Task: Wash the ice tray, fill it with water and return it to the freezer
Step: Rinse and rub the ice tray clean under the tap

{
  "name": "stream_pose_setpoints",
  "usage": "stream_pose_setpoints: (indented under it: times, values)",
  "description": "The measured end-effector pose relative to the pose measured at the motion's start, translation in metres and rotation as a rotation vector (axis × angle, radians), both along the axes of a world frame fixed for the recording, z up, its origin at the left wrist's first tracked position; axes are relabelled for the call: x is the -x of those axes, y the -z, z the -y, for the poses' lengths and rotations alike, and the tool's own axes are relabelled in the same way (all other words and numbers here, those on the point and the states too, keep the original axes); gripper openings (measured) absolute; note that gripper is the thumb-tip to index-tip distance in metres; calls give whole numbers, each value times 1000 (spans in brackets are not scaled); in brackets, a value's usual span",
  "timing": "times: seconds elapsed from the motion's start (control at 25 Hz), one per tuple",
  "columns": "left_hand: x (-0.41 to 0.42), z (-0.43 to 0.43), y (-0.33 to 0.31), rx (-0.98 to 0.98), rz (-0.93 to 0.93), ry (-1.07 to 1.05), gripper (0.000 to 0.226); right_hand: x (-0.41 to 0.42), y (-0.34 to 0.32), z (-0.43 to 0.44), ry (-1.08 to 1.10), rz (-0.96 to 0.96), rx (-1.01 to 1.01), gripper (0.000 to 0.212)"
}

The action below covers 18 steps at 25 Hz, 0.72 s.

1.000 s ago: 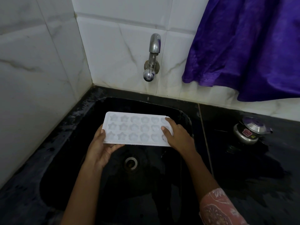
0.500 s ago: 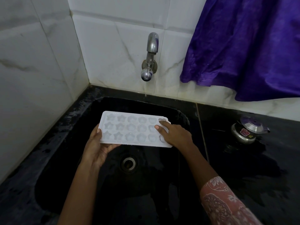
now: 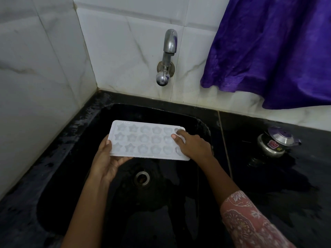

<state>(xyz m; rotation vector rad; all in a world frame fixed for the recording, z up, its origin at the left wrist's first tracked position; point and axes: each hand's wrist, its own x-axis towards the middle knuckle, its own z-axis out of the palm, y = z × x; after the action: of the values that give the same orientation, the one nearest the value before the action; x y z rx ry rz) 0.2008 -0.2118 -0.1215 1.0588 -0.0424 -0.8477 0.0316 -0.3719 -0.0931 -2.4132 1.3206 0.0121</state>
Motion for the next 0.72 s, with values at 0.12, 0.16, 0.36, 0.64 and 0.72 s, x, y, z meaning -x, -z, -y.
stream_pose_setpoints:
  times: [0.12, 0.16, 0.36, 0.64, 0.72]
  values:
    - [-1, 1, 2, 4, -2, -6, 29, 1, 1, 0, -12, 0, -19, 47]
    - [-1, 1, 3, 3, -3, -9, 29, 1, 1, 0, -8, 6, -23, 47]
    - [-2, 3, 5, -6, 4, -12, 29, 4, 1, 2, -2, 10, -33, 44]
    - [-3, 4, 3, 25, -33, -34, 28, -3, 0, 4, -9, 143, 400, 35]
    - [-3, 4, 1, 20, -25, -30, 28, -8, -5, 1, -49, 207, 445, 31]
